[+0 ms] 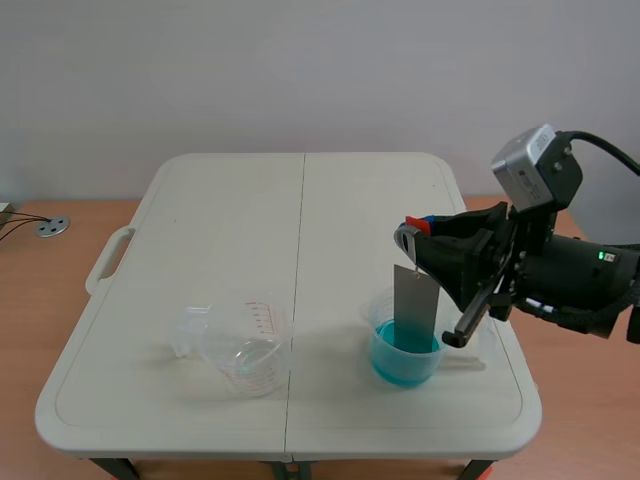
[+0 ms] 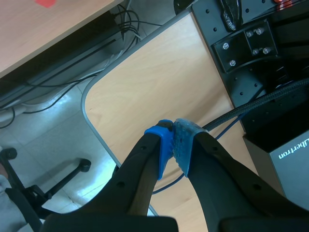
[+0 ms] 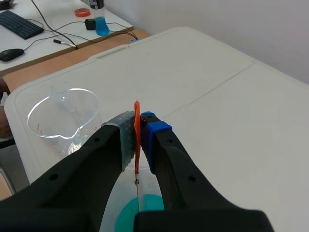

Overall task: Hold the metal plate by the orange handle, dip it into the blue solution, take it out and point at it, then put the plate back in the beaker on the left.
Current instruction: 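Lower the plate into the blue solution, then hold the plate still in the solution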

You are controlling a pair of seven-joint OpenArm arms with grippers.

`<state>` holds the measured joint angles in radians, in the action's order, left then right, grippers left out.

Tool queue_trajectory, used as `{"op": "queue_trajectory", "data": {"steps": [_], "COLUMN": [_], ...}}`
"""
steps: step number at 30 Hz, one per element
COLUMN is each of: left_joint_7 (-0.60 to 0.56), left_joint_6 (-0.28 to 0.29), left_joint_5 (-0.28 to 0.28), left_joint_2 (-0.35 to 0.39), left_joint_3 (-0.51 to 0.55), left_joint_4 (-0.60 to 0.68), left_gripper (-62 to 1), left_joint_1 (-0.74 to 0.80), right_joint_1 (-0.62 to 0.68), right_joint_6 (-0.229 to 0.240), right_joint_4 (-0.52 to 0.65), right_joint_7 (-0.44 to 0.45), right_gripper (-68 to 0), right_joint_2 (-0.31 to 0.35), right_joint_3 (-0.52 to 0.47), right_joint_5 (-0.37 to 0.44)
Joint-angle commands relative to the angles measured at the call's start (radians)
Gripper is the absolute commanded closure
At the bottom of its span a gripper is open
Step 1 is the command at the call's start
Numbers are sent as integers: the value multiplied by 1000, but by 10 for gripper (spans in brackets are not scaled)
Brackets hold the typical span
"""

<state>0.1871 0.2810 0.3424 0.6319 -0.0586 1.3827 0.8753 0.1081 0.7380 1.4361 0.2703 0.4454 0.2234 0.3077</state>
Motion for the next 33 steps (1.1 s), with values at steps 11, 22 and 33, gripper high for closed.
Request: {"op": "queue_trajectory", "data": {"steps": [11, 22, 33], "left_joint_7": [-6, -6, -6], "left_joint_6": [2, 2, 2], "left_joint_5": [6, 6, 6], "left_joint_2": [-3, -3, -3], "left_joint_3": [1, 1, 1], "left_joint_4": [15, 15, 15], "left_gripper": [-32, -32, -32], "left_joint_1": [2, 3, 3], "right_joint_1": [-39, -39, -39], "right_joint_6": [8, 8, 8], "right_joint_4": [-43, -43, -43], "right_joint_7": [24, 36, 37], "right_gripper": [-11, -11, -11], "right_joint_2": [9, 9, 9], "right_joint_3": [7, 7, 7], "right_joint_5": [5, -17, -17]}}
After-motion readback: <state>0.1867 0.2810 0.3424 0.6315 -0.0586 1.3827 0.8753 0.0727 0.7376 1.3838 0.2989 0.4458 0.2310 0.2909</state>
